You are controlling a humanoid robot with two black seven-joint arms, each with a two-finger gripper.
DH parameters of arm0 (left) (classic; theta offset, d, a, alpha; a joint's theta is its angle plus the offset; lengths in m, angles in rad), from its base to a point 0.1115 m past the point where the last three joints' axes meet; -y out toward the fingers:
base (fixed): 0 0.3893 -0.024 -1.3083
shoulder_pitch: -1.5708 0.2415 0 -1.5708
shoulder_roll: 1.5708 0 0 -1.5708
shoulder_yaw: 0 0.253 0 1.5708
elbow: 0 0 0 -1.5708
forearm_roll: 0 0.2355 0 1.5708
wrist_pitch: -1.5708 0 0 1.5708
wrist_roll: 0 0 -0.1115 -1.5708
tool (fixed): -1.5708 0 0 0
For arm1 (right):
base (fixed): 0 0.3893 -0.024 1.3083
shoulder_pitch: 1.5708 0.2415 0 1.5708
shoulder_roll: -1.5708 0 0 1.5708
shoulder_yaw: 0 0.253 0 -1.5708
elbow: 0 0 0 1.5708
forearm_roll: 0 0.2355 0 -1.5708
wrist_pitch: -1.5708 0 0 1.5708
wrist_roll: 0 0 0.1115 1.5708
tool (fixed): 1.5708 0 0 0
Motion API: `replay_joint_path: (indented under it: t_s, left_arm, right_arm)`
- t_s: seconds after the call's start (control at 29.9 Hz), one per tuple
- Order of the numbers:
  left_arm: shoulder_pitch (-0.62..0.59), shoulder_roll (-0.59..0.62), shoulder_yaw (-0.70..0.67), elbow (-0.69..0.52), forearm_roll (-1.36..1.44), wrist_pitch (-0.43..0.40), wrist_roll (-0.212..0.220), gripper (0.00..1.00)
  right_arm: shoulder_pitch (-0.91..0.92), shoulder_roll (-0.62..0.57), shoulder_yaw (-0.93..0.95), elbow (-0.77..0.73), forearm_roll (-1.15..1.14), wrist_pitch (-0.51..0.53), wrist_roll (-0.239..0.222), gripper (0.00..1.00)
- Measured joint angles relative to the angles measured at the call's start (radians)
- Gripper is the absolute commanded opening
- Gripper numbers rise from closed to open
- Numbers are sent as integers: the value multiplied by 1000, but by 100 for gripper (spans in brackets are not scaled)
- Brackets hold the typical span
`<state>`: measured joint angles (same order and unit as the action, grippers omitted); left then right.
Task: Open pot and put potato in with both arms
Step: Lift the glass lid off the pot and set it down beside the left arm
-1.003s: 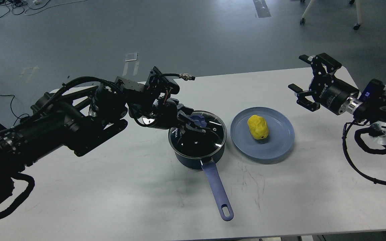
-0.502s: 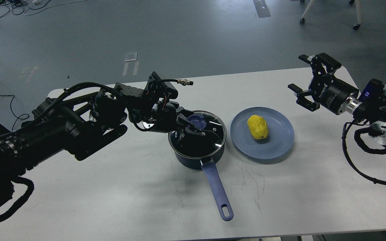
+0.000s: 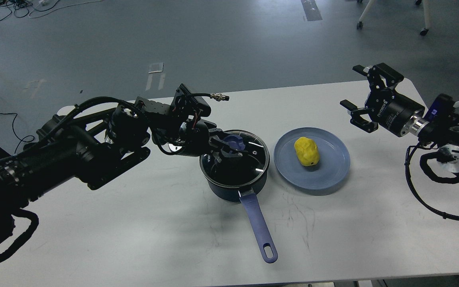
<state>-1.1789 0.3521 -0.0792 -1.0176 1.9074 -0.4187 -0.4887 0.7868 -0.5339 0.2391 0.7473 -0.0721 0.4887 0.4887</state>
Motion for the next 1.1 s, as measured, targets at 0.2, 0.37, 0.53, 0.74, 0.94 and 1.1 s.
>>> replay_joint_path:
  t_s: [0.2,0.37,0.53,0.74,0.94,1.1]
  left_arm:
    - [-67,101,-4,-75,-9,-6,0,35]
    - [-82,263,-4,-121,-10,0,0,36]
    - [-25,445,27,-124,-9,39,0,36]
    - [120,585,42,-108,-14,154,0,38]
    - [229,623,30,-83,-20,219,0,40]
    - [292,605,25,-23,-71,292,0,40]
  right_arm:
    - [0,0,2,2,0,0,0,100]
    - [0,-3,2,0,0,0,0,100]
    - [-1,-6,2,0,0,0,0,100]
    - [-6,-12,-1,1,0,0,0,100]
    - [-7,-13,-1,1,0,0,0,100]
    - [-8,-13,-1,1,0,0,0,100]
